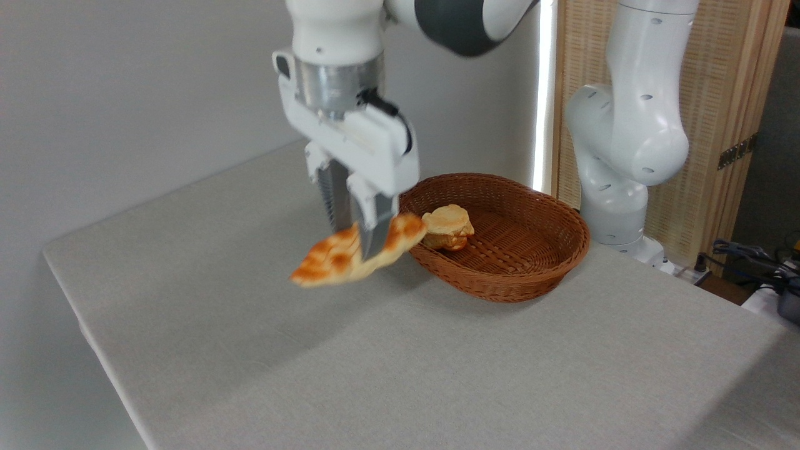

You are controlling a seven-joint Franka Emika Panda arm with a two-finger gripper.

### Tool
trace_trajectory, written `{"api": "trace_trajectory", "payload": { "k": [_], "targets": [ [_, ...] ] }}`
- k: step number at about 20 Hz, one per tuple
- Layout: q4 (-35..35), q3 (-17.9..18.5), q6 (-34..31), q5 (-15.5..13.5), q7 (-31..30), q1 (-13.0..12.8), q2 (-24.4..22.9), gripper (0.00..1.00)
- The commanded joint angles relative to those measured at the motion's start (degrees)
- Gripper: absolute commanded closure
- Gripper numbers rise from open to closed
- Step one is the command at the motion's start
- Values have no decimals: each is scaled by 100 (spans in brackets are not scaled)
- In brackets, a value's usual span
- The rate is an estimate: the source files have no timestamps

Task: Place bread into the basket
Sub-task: 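Lift the braided roll and carry it over the wicker basket, then lower the roll into the basket and open the gripper, then raise the open gripper up away from the basket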

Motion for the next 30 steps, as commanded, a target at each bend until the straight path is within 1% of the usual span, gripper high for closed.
{"api": "trace_trajectory", "payload": {
  "k": [1,3,4,6,12,14,19,22,23,24,26,30],
  "targets": [
    [-67,-20,-971,12,-346,-62,-329,34],
    [-93,-46,-1350,12,-451,-71,-364,26],
    [-163,-46,-1526,12,-513,-71,-391,25],
    [-356,-55,-1816,12,-705,-71,-426,12],
    [-787,-143,-2467,13,-742,-88,-409,3],
    [-858,-143,-2538,21,-742,-97,-382,0],
    [-911,-143,-2521,21,-689,-106,-356,0],
    [-858,-152,-2416,21,-671,-185,-364,0],
    [-806,-230,-2267,13,-680,-185,-356,0],
    [-718,-361,-2101,21,-680,-176,-356,0],
    [-473,-468,-1732,21,-680,-176,-330,0],
    [-103,-468,-818,30,-680,-176,-189,0]
  ]
}}
